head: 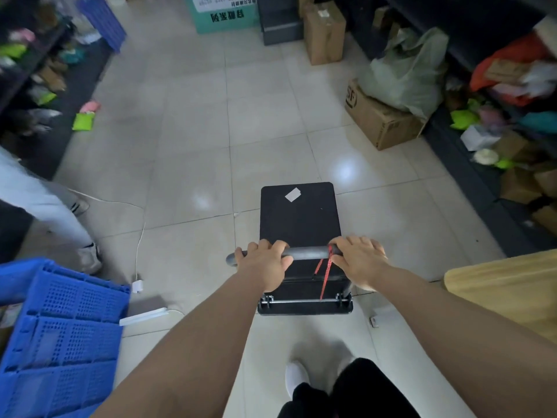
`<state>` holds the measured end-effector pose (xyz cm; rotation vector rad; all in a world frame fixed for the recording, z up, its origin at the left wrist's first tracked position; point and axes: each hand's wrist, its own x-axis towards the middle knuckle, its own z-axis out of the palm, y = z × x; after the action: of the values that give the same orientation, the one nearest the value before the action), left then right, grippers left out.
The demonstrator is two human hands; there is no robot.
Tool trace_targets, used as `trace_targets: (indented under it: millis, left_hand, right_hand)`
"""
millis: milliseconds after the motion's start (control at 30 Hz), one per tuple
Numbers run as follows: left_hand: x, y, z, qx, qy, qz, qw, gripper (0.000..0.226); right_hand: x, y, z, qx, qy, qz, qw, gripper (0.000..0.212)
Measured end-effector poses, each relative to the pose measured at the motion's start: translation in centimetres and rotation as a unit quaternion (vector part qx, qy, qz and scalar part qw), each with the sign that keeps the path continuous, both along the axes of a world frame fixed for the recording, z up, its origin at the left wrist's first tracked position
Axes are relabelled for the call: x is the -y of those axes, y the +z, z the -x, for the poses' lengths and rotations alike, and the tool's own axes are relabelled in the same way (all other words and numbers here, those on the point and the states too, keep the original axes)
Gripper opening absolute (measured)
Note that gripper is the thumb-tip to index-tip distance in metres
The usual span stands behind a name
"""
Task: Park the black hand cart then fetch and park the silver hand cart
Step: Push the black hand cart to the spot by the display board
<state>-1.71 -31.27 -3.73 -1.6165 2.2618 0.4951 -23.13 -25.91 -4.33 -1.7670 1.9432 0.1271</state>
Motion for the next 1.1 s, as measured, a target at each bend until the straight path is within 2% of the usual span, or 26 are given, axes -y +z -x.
trace_targets:
  millis: [133, 300, 567, 700, 1100]
  left_hand:
    - [3.5, -1.2, 1.3, -0.037, 0.005, 0.041, 0.998, 0.035]
    - [10.0, -1.2, 3.2, -0.046, 0.033, 0.022, 0.998, 0.036]
    - [19.0, 0.3, 6.7, -0.032, 0.072, 0.007, 0.997, 0.037]
    - [23.0, 0.4, 9.1, -0.030, 0.082, -0.018, 0.996, 0.039]
    - [39.1, -0.9, 11.4, -0.038, 0.055, 0.026, 0.997, 0.036]
  right_hand:
    - [4.0, -0.4, 1.8, 0.002, 0.000, 0.024, 1.000, 0.037]
    - [9.2, -1.5, 2.8, -0.039, -0.006, 0.122, 0.992, 0.037]
    - [19.6, -1.9, 7.1, 0.036, 0.015, 0.104, 0.994, 0.031]
    - [24.2, -1.6, 9.6, 0.043, 0.016, 0.085, 0.995, 0.029]
    - [40.7, -1.3, 12.7, 0.048, 0.010, 0.046, 0.998, 0.028]
